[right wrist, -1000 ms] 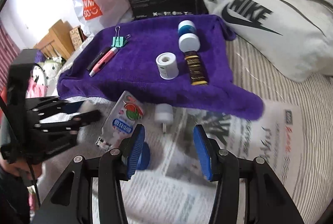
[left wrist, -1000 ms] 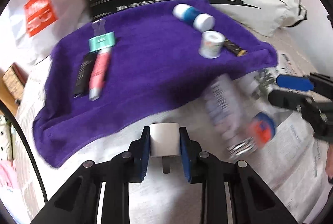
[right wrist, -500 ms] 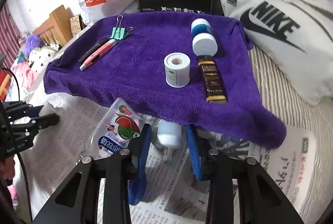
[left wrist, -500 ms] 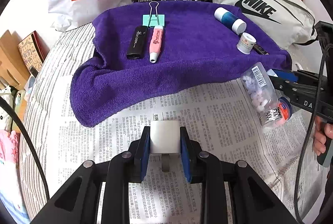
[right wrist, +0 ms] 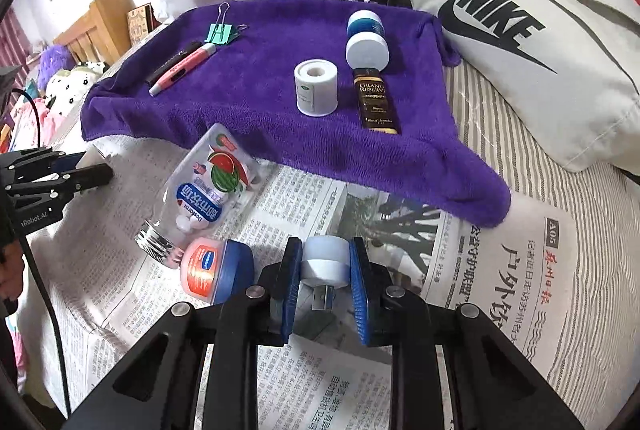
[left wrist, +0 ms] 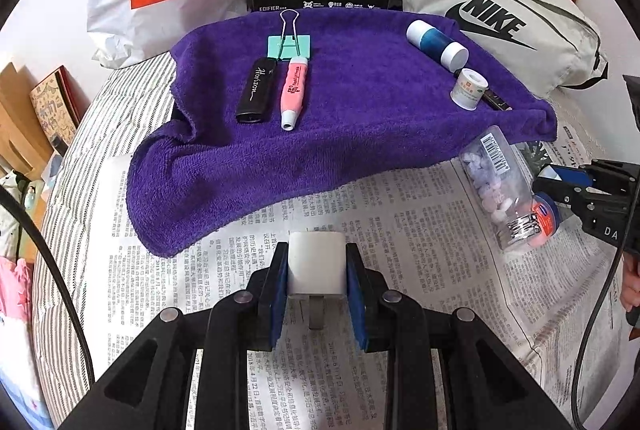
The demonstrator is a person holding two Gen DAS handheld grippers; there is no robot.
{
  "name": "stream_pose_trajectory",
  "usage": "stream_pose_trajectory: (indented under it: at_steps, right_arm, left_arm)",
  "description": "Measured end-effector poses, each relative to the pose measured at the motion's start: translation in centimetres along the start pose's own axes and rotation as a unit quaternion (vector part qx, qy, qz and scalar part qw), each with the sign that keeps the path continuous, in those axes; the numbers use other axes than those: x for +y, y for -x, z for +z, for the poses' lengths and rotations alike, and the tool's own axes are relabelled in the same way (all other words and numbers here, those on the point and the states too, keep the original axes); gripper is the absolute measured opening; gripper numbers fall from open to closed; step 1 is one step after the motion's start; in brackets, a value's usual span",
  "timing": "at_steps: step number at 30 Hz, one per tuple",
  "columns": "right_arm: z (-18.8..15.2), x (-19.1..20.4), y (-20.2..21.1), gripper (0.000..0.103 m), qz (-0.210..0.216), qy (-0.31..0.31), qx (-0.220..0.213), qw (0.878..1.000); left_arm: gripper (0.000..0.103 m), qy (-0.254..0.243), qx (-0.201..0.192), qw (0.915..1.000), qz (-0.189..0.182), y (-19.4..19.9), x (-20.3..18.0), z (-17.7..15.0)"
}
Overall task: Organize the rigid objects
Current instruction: 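Grasp the white charger plug with the left tool while the right tool grasps the small white cap, then place the charger plug on the towel with the left tool while the right tool places the cap there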
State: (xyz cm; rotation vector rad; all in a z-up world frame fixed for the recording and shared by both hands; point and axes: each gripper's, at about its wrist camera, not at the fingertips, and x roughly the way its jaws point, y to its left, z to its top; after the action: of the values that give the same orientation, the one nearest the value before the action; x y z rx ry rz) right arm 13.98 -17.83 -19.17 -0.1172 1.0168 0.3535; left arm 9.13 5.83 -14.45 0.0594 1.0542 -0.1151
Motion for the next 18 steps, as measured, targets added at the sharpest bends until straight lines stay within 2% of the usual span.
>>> stream_pose_trajectory:
  at_steps: [7,18]
  right_arm:
    - [0.3,-0.4,1.5,0.024,0.014,-0.006,-0.009,1.0]
    - [2.6,-1.6,3.7,0.024,0.029,-0.01,-0.034,0.999]
  left_arm:
    - [0.025,0.023,-0.001,0.9989,-0.041,1.2,1.2,-0.2]
    - [0.025,0.032,-0.019,0.9979,-0.053,3.0,1.8,1.7]
